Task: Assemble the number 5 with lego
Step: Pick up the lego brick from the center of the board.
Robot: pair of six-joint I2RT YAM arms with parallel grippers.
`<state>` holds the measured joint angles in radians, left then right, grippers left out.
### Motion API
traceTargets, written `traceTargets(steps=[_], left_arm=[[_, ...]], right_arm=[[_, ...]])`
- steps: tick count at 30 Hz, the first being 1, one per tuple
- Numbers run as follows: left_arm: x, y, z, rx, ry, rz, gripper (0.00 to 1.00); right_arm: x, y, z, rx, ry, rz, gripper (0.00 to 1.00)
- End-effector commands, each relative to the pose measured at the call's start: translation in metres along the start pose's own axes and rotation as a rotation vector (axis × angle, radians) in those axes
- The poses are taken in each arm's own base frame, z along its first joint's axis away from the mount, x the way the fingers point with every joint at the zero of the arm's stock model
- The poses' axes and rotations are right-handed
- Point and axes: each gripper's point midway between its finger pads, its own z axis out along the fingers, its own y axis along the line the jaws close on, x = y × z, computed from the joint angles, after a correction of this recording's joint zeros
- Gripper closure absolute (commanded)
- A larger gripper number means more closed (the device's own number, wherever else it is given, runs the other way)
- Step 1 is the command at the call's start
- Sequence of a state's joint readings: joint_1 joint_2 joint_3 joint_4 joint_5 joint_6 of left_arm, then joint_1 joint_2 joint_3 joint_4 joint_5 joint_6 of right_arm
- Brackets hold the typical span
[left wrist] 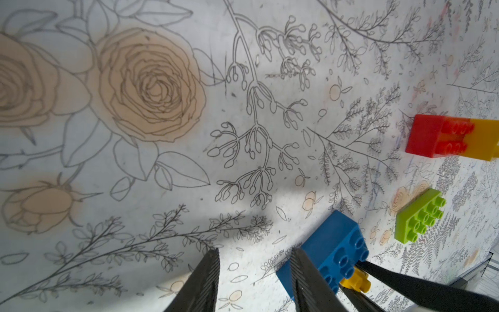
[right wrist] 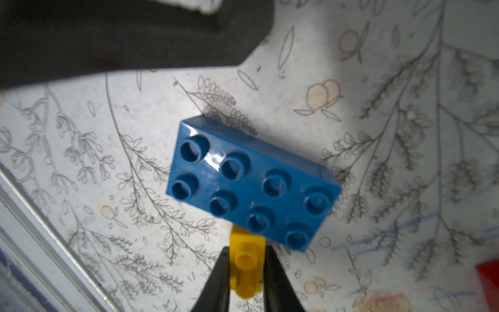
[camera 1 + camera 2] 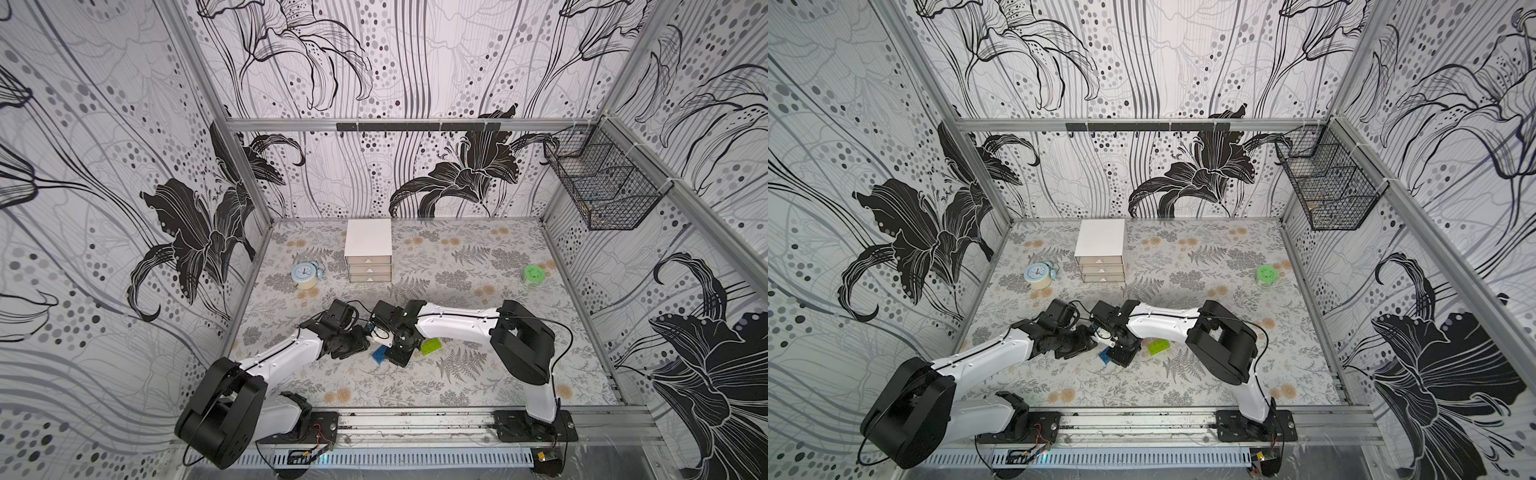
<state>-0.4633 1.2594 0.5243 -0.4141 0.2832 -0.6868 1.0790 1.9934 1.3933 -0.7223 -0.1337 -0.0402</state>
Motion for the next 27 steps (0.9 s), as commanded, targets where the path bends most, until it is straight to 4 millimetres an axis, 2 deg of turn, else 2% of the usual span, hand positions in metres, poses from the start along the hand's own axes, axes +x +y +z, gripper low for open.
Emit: traceTargets(steps=[1,7,12,18,24,27], left_arm=[[-0.011,-0.024,-0.002,0.092,-0.033,0.039,0.53],[-0.015,-0.029,-0.005,0.103,-0.043,0.056,0.53],[-0.019,-0.040,-0.010,0.132,-0.042,0.071,0.53],[-0.022,-0.065,-0.014,0.170,-0.043,0.124,0.53],[-0.015,-0.089,-0.005,0.201,-0.005,0.186,0.54],[-0.012,-0.101,-0.002,0.226,0.005,0.211,0.54]], right_arm=[[-0.015,0.014,-0.001,-0.017,-0.035,-0.044,0.81],[-0.009,0.010,-0.017,-0.005,-0.053,0.020,0.84],[0.004,-0.008,-0.037,-0.003,-0.080,0.172,0.84],[0.034,-0.037,-0.058,0.055,-0.076,0.333,0.85],[0.071,-0.063,-0.065,0.137,-0.004,0.472,0.85],[0.084,-0.069,-0.066,0.157,0.021,0.513,0.85]])
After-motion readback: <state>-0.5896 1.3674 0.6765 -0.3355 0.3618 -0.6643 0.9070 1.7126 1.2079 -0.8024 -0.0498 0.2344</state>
